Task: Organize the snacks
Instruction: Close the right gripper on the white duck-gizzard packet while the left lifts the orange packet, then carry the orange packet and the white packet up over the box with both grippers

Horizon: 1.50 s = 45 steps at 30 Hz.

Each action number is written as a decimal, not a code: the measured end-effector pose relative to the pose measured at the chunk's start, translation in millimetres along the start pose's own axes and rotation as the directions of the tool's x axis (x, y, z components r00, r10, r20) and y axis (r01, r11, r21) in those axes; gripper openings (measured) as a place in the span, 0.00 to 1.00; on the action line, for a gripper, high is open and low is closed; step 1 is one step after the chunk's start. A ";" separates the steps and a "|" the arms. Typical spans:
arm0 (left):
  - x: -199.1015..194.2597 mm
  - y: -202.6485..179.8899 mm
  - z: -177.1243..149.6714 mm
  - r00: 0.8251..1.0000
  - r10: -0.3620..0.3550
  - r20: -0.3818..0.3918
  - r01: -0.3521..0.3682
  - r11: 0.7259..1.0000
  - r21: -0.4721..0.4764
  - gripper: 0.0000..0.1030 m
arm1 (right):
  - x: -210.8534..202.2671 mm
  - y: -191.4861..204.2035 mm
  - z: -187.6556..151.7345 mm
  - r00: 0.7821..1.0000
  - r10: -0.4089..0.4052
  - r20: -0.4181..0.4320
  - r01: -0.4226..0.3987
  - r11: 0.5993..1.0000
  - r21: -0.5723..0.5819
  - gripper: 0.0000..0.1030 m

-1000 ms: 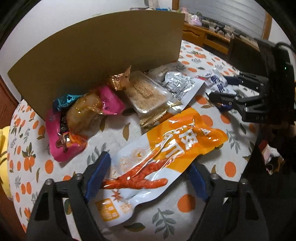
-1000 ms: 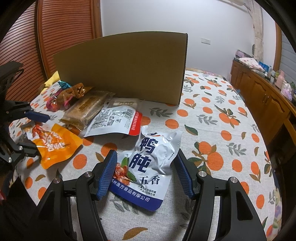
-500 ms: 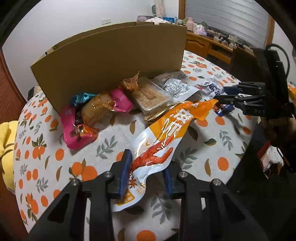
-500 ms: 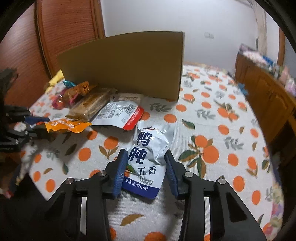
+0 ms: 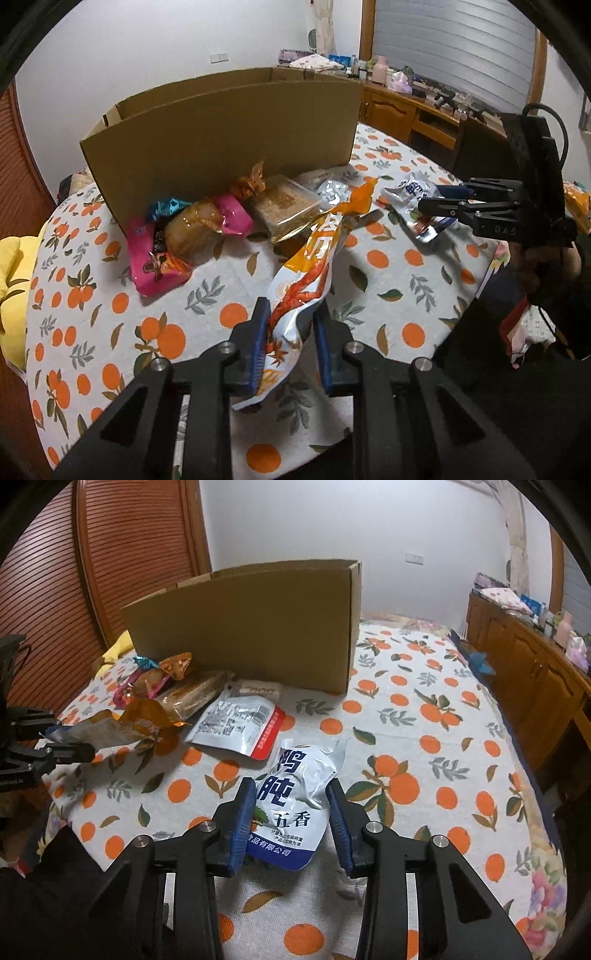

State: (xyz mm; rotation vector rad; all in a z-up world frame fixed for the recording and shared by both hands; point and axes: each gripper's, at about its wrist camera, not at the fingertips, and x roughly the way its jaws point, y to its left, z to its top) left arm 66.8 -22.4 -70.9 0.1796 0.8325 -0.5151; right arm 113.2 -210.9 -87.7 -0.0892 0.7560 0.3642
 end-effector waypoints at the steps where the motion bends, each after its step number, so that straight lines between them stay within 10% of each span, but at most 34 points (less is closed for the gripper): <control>1: -1.8 -0.8 0.8 1.000 -0.002 0.006 0.002 1.000 -0.001 0.19 | -1.9 -1.0 1.1 1.000 -0.003 0.010 0.003 1.000 0.003 0.19; 45: -40.7 0.5 40.8 0.986 -0.027 0.162 0.035 0.998 -0.048 0.19 | -48.6 15.2 41.9 0.994 0.030 0.109 -0.020 0.996 -0.089 0.00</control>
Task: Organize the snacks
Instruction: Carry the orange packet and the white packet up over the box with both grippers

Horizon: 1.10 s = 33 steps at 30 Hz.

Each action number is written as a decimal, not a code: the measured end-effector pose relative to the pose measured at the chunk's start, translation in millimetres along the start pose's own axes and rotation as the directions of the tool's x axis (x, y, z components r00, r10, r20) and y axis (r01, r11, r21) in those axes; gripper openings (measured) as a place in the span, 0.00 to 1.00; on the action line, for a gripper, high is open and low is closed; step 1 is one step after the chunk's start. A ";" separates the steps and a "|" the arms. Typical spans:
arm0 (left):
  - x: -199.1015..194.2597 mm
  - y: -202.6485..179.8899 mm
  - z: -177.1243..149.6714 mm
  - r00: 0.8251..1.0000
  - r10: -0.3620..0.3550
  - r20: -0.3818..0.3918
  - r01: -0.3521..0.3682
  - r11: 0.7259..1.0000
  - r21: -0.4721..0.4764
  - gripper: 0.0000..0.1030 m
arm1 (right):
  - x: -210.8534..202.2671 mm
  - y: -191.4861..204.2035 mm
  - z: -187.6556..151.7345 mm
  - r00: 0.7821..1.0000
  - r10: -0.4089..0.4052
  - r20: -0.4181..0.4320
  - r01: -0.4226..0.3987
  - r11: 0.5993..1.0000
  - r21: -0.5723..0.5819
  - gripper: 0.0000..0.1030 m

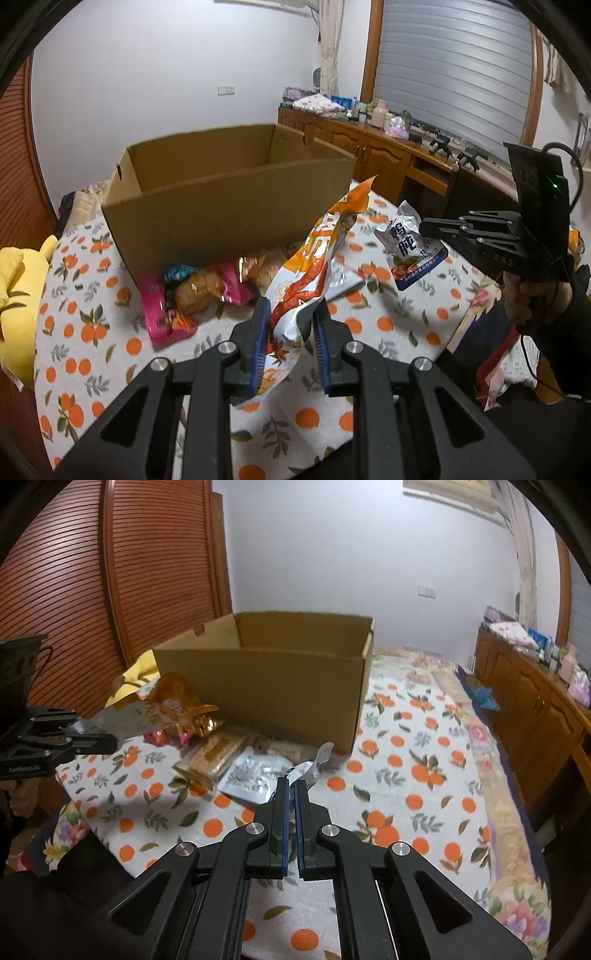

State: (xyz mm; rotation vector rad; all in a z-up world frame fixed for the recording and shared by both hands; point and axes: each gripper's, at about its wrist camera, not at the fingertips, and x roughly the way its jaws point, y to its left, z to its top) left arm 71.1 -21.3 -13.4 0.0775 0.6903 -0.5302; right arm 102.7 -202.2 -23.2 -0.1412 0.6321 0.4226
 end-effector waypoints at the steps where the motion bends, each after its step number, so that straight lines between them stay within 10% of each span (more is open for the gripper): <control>1: -1.9 0.3 4.6 1.000 0.001 0.011 -0.001 1.000 0.002 0.19 | -2.1 1.0 4.0 1.000 -0.002 0.007 0.002 1.000 -0.008 0.00; 33: 43.0 74.6 118.1 0.989 0.117 0.092 -0.112 0.992 -0.063 0.19 | 27.3 1.7 130.7 0.989 -0.054 0.138 0.072 0.989 -0.130 0.00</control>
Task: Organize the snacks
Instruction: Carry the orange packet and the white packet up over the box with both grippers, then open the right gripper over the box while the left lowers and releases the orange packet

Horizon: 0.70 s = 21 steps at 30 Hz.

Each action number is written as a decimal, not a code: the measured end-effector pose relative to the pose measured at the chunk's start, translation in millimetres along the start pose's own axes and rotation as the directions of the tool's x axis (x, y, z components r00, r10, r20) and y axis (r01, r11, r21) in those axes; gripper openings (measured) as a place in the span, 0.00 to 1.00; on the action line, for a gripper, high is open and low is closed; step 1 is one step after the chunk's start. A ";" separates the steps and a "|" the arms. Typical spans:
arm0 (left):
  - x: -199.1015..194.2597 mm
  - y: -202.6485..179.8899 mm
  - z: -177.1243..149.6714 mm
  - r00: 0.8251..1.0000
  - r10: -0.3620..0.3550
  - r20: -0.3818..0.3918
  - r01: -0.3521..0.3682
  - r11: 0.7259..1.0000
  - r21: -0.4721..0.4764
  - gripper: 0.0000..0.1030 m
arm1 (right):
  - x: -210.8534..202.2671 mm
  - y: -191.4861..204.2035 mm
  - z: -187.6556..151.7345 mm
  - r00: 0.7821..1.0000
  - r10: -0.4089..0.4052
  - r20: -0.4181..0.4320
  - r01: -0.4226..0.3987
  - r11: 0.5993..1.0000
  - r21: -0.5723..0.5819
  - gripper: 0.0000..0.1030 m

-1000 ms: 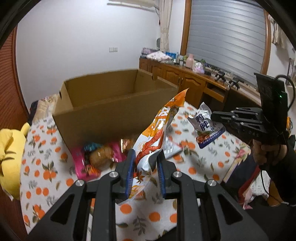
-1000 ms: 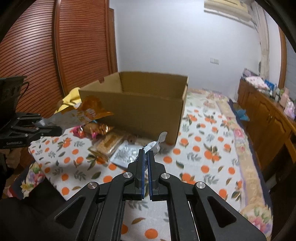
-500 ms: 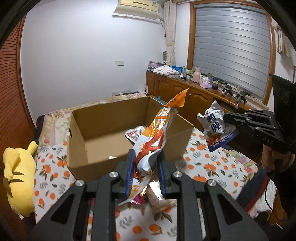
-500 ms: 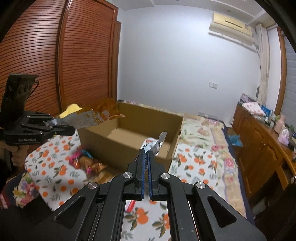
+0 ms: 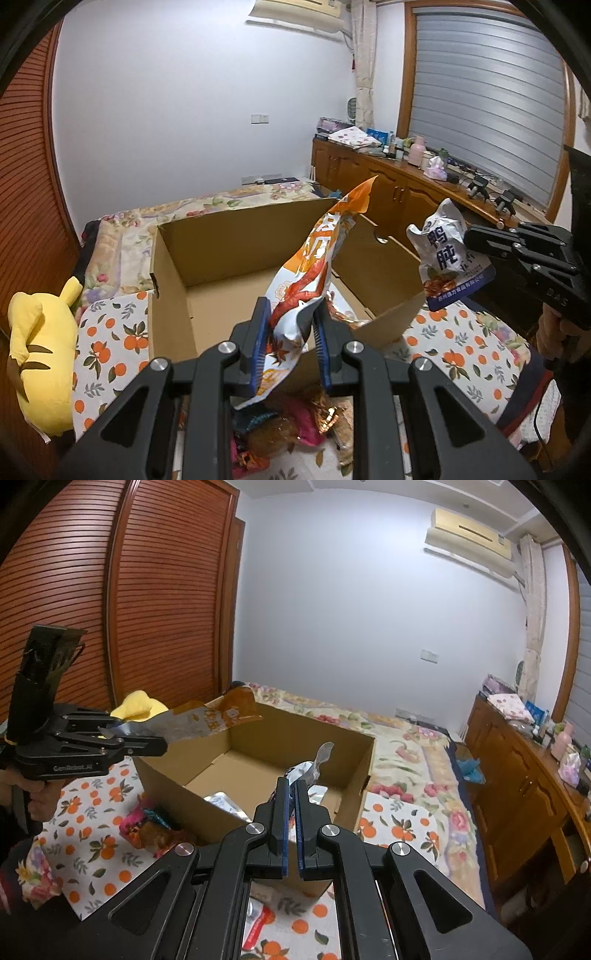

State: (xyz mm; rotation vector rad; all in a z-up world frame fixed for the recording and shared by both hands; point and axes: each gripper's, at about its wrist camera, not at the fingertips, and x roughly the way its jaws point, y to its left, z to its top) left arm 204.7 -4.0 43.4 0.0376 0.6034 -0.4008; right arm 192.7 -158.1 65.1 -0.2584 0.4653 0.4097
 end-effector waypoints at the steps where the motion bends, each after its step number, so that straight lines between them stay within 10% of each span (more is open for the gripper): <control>1: 1.3 0.4 0.4 1.000 0.002 -0.002 -0.002 1.000 -0.003 0.19 | 2.2 0.1 1.4 1.000 0.000 -0.001 0.000 1.000 0.000 0.00; 21: 53.3 26.3 10.3 0.994 0.071 -0.080 -0.074 0.996 -0.040 0.20 | 58.6 -7.4 9.8 0.996 -0.032 -0.084 0.033 0.999 0.009 0.00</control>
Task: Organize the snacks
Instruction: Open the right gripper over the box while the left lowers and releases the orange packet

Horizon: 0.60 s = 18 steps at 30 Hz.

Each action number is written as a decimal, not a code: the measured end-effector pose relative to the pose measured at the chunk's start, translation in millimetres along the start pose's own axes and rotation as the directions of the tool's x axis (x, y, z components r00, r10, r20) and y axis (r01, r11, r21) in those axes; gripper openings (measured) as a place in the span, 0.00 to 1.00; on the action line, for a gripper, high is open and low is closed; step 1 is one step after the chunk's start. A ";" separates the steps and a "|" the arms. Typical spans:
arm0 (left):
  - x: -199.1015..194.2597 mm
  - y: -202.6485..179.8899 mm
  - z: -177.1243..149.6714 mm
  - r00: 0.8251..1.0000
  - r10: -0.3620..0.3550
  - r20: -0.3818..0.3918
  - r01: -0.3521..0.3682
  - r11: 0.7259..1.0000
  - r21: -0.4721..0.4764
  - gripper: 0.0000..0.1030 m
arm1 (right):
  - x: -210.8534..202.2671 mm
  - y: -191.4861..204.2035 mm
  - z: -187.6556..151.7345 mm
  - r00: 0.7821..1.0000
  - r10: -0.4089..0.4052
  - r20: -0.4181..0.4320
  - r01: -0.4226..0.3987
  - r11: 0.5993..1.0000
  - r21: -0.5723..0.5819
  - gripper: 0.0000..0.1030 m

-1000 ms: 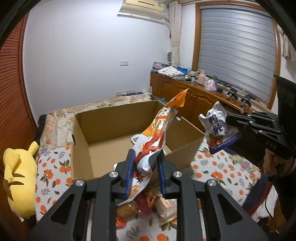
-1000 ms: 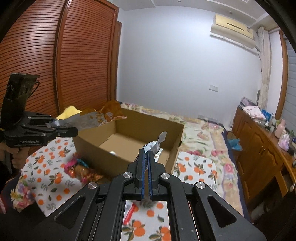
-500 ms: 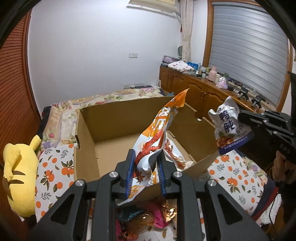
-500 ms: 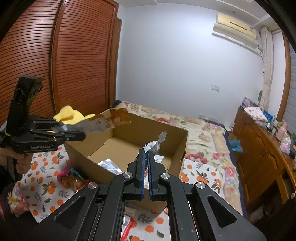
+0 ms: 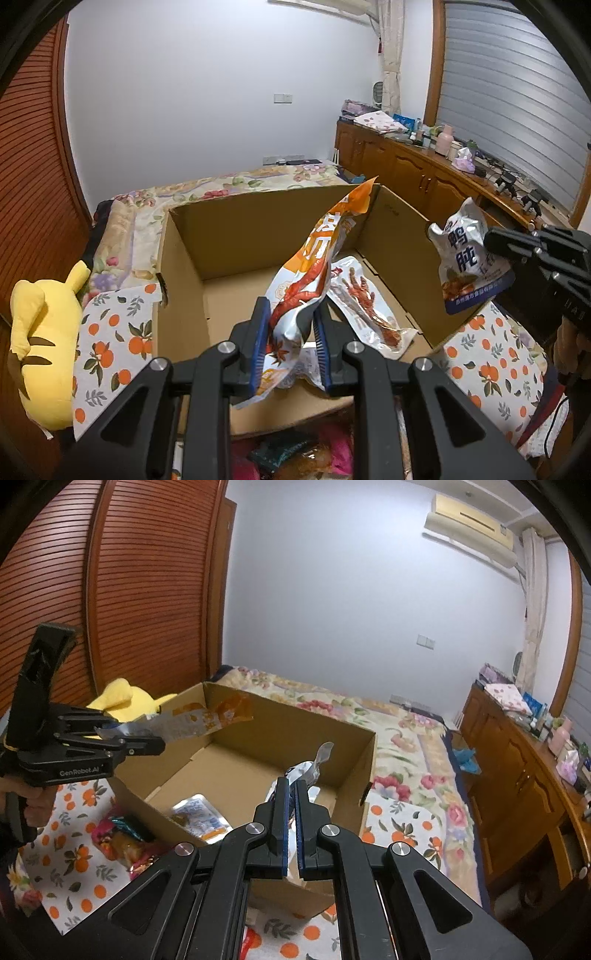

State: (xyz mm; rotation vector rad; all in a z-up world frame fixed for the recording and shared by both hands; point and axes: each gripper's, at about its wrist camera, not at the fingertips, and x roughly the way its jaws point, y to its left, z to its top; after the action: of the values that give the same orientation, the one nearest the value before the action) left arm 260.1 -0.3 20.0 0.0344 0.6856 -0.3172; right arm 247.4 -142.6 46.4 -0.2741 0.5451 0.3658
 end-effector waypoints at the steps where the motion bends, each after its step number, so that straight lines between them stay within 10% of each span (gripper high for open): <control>1: 2.3 0.3 0.9 1.000 0.003 -0.006 -0.003 1.000 0.004 0.20 | 3.6 0.7 0.6 1.000 0.000 -0.006 0.000 1.000 0.001 0.00; 18: 0.4 15.4 1.5 0.999 0.045 0.010 -0.045 0.999 -0.013 0.23 | 68.8 4.7 -9.7 0.992 0.018 -0.128 -0.012 0.999 0.053 0.00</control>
State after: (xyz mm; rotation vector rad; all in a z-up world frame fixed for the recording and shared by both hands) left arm 265.9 14.0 19.8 0.0357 0.6759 -0.2692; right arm 295.7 -123.5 0.0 -0.2447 0.6826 0.3497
